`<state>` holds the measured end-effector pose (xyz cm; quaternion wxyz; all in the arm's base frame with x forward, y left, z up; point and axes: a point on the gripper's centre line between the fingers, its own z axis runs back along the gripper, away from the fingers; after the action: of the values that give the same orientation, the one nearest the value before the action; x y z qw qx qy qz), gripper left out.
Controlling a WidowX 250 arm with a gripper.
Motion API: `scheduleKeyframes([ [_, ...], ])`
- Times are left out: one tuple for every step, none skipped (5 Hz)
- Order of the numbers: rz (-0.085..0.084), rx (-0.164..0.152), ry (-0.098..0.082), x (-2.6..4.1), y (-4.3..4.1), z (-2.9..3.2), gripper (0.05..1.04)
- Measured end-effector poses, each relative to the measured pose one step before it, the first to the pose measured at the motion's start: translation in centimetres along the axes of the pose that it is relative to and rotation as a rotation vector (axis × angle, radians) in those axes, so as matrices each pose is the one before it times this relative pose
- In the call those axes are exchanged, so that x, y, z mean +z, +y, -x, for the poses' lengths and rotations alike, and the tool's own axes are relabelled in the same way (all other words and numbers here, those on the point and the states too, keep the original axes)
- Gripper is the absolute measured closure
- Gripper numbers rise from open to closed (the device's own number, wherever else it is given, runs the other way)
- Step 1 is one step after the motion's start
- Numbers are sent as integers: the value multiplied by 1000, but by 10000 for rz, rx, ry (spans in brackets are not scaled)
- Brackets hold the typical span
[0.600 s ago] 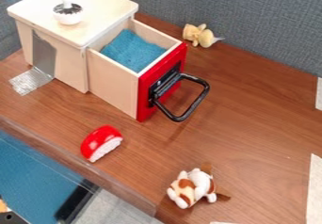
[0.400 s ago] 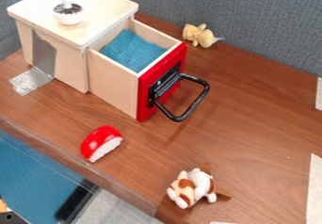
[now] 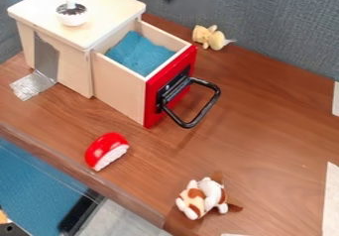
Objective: Close a drawer
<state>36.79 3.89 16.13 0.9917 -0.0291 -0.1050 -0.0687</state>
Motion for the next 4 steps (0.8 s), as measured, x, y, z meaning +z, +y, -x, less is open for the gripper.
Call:
scheduleKeyframes([
  [-88, -1195, 525, -2012, -4230, 814, 82],
  [-390, -1337, 376, -2019, -5191, 268, 82],
  [-635, -191, 338, -1296, -1257, 756, 82],
  [-777, -74, 460, -1775, -1164, 725, 82],
])
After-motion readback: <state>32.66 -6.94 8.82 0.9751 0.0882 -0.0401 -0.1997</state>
